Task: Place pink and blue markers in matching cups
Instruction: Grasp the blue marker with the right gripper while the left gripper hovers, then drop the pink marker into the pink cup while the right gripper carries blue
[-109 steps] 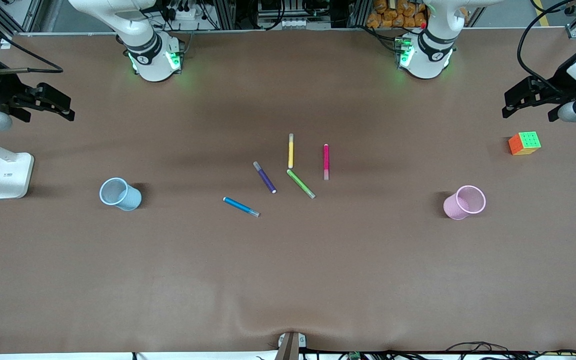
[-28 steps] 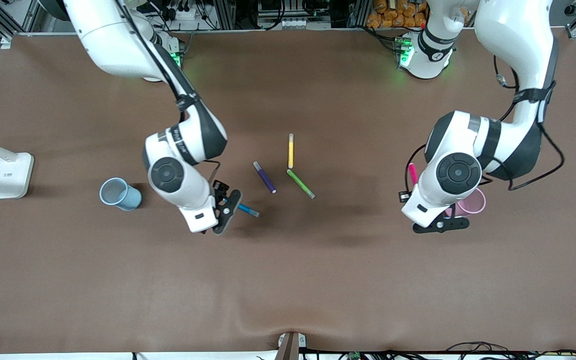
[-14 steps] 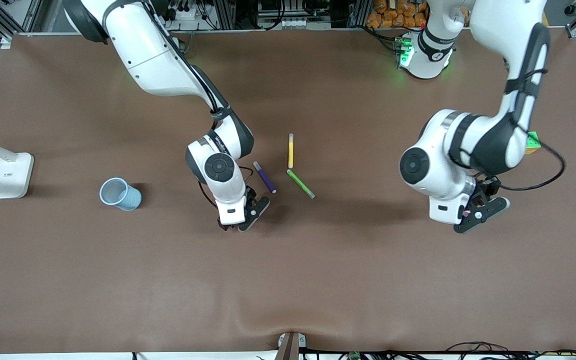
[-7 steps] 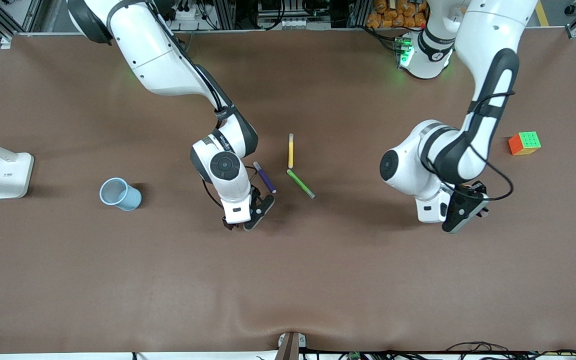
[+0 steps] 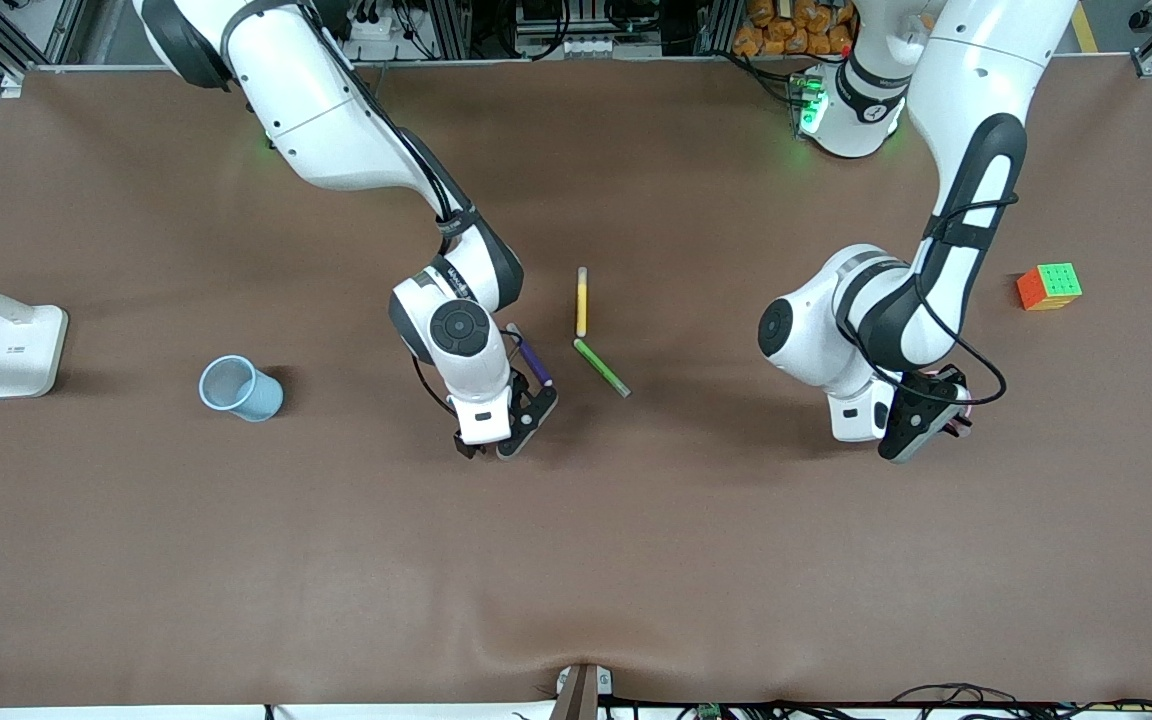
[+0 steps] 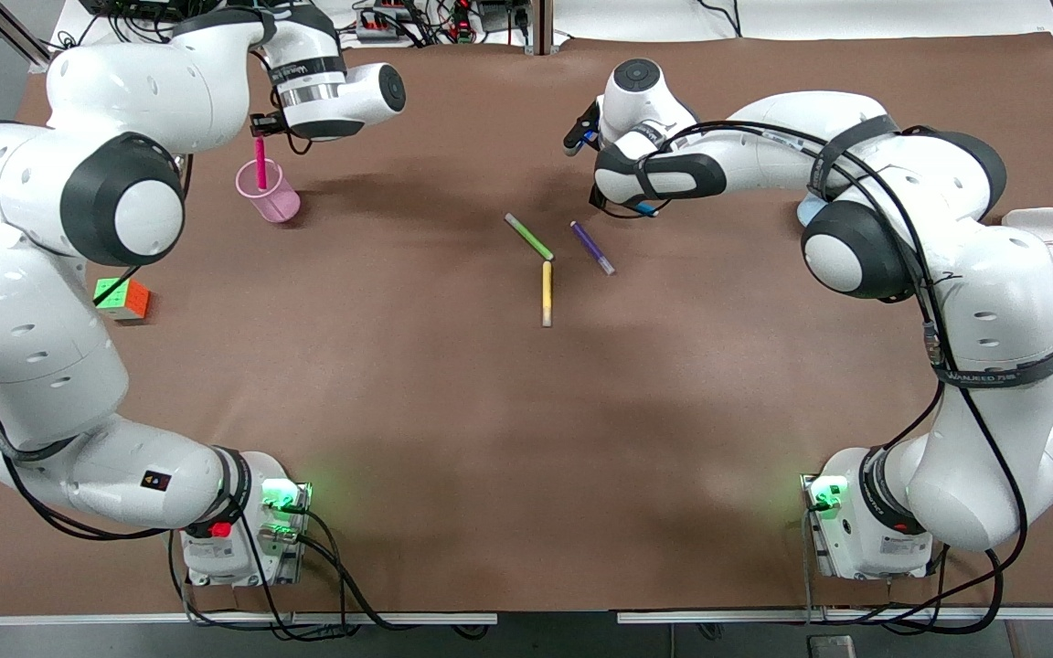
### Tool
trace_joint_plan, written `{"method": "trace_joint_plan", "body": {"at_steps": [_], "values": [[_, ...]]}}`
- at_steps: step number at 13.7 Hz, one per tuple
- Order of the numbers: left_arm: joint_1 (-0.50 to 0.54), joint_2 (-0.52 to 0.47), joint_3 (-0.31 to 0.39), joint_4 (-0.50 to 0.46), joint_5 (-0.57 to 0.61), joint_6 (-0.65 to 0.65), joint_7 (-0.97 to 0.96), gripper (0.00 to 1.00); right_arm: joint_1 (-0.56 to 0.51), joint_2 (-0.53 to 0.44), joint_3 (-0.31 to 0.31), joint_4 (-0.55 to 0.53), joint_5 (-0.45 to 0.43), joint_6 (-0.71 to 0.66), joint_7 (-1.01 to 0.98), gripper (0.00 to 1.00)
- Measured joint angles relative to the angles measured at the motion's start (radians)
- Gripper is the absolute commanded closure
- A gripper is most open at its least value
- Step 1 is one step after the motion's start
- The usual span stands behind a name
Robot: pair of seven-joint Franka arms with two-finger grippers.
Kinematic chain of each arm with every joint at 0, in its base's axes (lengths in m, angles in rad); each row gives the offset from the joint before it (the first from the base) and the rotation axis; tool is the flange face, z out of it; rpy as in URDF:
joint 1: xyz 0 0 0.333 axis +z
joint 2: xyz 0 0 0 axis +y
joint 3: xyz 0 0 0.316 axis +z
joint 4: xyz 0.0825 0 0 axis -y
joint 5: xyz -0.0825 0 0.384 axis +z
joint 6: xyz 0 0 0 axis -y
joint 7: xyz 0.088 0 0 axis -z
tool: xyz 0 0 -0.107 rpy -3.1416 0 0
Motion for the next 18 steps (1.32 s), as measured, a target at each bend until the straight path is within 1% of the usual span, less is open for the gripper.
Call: {"method": "trace_joint_plan", "body": {"at_steps": [1,2,3,4,5,6,12,16,18], "values": [[0.000,0.001,0.000,0.000,0.001,0.002,0.000,0.47,0.000,0.003,0.000,0.000,0.000,0.001,0.000,0.35],[0.000,0.000,0.000,0.003,0.002,0.004,0.010,0.06,0.000,0.007,0.000,0.001,0.000,0.002,0.000,0.67],[0.000,0.000,-0.001,0.009,0.002,0.004,0.032,0.06,0.000,0.010,0.000,0.002,0.000,0.003,0.000,0.99],[0.000,0.000,-0.001,0.017,0.000,0.005,0.056,0.05,0.000,0.011,0.002,0.004,0.000,0.004,0.000,1.00],[0.000,-0.002,-0.001,0.026,-0.007,0.005,0.082,0.00,0.001,0.011,0.005,0.007,0.000,0.003,0.000,1.00],[0.000,-0.006,-0.002,0.042,-0.031,0.006,0.122,0.00,0.001,0.011,0.005,0.011,0.000,0.003,0.000,1.00],[0.005,-0.027,0.001,0.179,-0.301,0.006,0.427,0.00,-0.001,0.010,-0.006,0.031,-0.001,0.004,0.001,1.00],[0.022,-0.046,0.002,0.222,-0.403,0.006,0.538,0.00,-0.008,0.001,-0.012,0.057,-0.001,0.012,0.011,1.00],[0.024,-0.050,0.005,0.236,-0.437,0.006,0.570,0.00,-0.040,-0.028,-0.016,0.064,-0.001,0.012,0.012,1.00]]}}
